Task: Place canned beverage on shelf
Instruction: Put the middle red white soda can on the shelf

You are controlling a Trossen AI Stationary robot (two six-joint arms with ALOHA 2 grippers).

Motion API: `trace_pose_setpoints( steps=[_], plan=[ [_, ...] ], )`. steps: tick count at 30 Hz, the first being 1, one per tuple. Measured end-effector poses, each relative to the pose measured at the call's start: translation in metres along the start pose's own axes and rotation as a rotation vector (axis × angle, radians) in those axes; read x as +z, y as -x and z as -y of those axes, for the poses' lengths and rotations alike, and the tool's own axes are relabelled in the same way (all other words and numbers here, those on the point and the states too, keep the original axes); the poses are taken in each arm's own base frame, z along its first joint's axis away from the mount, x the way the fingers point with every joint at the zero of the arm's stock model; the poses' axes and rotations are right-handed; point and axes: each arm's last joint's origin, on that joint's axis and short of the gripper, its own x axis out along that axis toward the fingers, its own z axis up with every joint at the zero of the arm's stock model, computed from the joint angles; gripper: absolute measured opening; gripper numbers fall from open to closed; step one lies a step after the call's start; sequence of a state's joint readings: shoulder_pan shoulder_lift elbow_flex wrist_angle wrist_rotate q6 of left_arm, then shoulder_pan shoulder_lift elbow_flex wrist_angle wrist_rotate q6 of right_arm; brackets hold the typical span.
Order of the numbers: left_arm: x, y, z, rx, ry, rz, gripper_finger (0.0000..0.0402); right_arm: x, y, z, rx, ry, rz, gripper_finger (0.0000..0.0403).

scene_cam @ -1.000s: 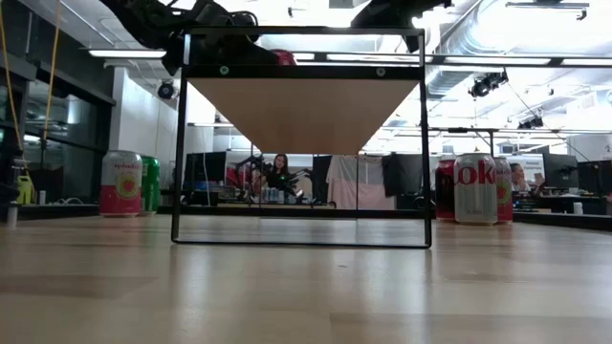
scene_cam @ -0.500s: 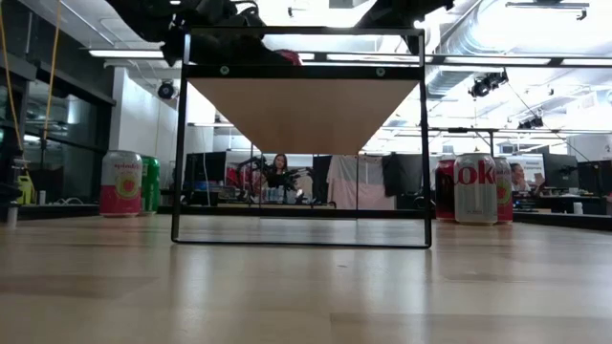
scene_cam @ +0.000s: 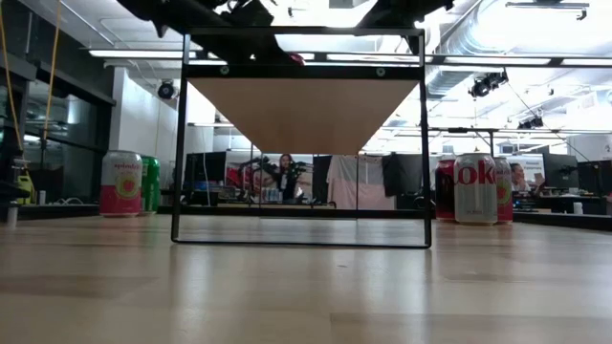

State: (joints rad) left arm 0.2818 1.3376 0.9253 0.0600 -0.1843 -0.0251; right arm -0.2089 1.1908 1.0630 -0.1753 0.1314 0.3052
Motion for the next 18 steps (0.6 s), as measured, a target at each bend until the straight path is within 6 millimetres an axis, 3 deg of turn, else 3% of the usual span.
trace_pose_setpoints(
  steps=[8,18],
  plan=[
    [0.0000,0.0040,0.0073,0.257,0.220,0.053,0.0223,0.0001,0.0000,0.0002,-0.001,0.026,0.000,0.0000],
    [-0.0036,0.0041,0.0074,0.292,0.273,0.057,0.0226,0.0001,0.0000,0.0002,-0.001,0.044,0.000,0.0000]
  ],
)
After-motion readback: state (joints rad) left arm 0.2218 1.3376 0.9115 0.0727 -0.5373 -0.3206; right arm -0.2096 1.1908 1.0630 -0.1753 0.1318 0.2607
